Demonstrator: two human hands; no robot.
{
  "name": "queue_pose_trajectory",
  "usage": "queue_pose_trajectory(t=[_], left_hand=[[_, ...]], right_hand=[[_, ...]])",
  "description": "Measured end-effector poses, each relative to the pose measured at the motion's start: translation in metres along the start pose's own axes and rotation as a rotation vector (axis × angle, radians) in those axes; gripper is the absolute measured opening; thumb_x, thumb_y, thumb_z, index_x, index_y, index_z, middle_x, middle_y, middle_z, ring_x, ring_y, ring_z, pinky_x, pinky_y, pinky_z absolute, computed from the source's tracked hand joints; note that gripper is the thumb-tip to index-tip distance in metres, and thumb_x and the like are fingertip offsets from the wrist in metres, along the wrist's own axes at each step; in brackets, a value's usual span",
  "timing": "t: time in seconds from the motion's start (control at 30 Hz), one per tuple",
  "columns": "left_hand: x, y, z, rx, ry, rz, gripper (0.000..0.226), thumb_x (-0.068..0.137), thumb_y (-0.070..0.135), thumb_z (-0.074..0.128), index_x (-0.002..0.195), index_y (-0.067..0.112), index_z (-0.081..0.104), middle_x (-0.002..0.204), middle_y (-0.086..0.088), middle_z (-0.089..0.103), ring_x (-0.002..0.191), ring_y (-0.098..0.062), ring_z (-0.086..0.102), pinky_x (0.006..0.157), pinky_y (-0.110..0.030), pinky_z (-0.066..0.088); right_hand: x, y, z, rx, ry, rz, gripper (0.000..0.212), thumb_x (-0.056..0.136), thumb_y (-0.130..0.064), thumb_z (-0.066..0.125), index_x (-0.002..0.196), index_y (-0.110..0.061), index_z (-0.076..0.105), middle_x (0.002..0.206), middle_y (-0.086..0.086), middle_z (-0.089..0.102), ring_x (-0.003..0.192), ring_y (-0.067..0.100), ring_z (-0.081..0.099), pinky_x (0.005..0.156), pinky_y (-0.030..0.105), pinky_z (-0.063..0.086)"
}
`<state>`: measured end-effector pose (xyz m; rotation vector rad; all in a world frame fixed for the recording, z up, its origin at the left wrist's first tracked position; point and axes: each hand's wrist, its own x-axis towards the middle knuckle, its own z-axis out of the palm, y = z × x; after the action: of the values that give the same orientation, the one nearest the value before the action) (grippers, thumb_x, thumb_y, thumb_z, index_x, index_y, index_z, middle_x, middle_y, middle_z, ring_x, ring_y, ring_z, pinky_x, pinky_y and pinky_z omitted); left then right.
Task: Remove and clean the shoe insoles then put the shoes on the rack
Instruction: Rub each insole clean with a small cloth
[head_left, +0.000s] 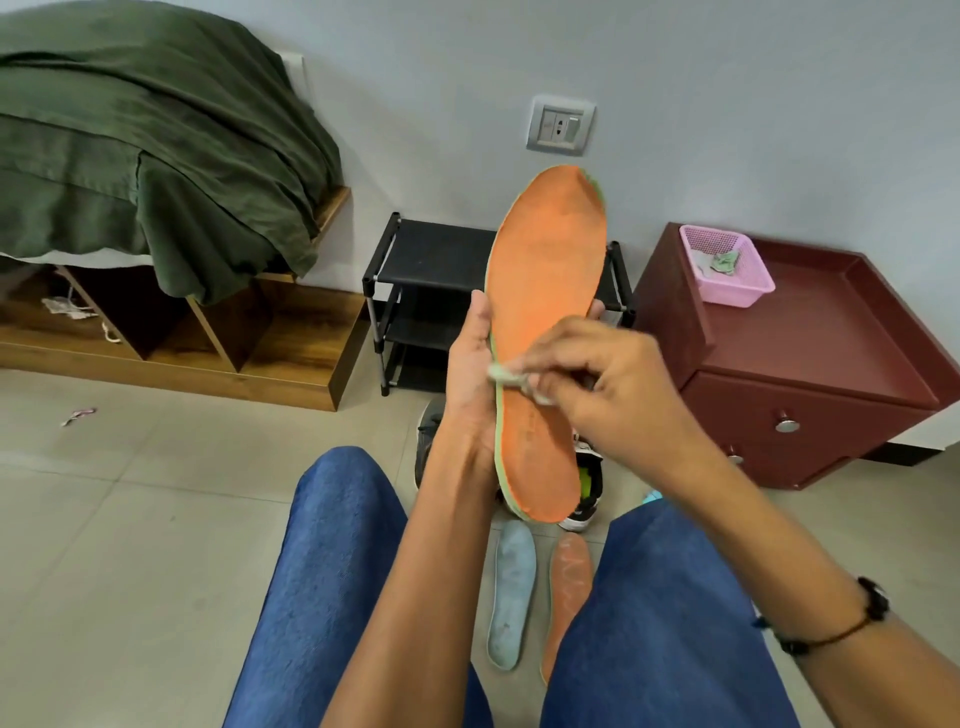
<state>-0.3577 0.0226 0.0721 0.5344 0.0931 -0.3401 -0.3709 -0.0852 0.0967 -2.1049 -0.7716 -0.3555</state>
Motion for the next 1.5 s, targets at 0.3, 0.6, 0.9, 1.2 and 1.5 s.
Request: queue_pose_trajectory(t=[0.3, 0.6, 0.9, 1.2, 1.5], left_hand=[[0.008, -0.004, -0.006, 0.017, 0.007, 0.08, 0.068, 0.099, 0.044, 0.027, 0.067, 0.006, 0.074, 0.066, -0.009, 0.068, 0.061, -0.017, 0.069, 0.058, -0.023, 0.056], [0.004, -0.005, -0.009, 0.015, -0.037, -0.067, 0.087, 0.088, 0.071, 0.019, 0.121, -0.001, 0.057, 0.126, -0.019, 0.053, 0.083, -0.021, 0.058, 0.069, -0.025, 0.054], [0.012, -0.004, -0.006, 0.255, 0.159, 0.153, 0.058, 0.102, 0.043, 0.018, 0.082, 0.006, 0.058, 0.053, -0.006, 0.066, 0.046, -0.014, 0.064, 0.046, -0.021, 0.052], [0.008, -0.007, -0.018, -0.018, -0.048, -0.013, 0.091, 0.088, 0.072, 0.012, 0.121, -0.001, 0.056, 0.123, -0.018, 0.056, 0.074, -0.019, 0.056, 0.062, -0.025, 0.051], [0.011, -0.004, -0.009, -0.003, 0.064, 0.151, 0.05, 0.096, 0.037, 0.044, 0.075, 0.004, 0.076, 0.079, -0.014, 0.068, 0.064, -0.022, 0.061, 0.078, -0.036, 0.046]], right_hand=[[0.038, 0.012, 0.017, -0.306, 0.151, -0.085, 0.021, 0.082, -0.008, 0.054, 0.089, -0.009, 0.074, 0.076, 0.01, 0.061, 0.07, 0.023, 0.06, 0.062, 0.035, 0.049], [-0.026, 0.004, 0.008, -0.057, -0.102, -0.138, 0.022, 0.083, -0.008, 0.056, 0.097, -0.008, 0.073, 0.079, 0.001, 0.063, 0.074, 0.01, 0.06, 0.07, 0.021, 0.048], [0.04, 0.022, -0.007, -0.317, 0.07, -0.051, 0.021, 0.078, -0.009, 0.059, 0.093, -0.005, 0.074, 0.081, 0.011, 0.065, 0.069, 0.025, 0.063, 0.069, 0.028, 0.05], [-0.036, 0.01, 0.02, -0.024, -0.041, -0.052, 0.02, 0.08, 0.0, 0.059, 0.094, -0.004, 0.073, 0.083, 0.006, 0.067, 0.079, 0.012, 0.062, 0.073, 0.024, 0.05], [0.019, 0.021, -0.027, 0.139, 0.159, 0.152, 0.027, 0.08, 0.002, 0.063, 0.098, -0.017, 0.068, 0.086, 0.0, 0.066, 0.075, -0.002, 0.06, 0.068, 0.009, 0.043]])
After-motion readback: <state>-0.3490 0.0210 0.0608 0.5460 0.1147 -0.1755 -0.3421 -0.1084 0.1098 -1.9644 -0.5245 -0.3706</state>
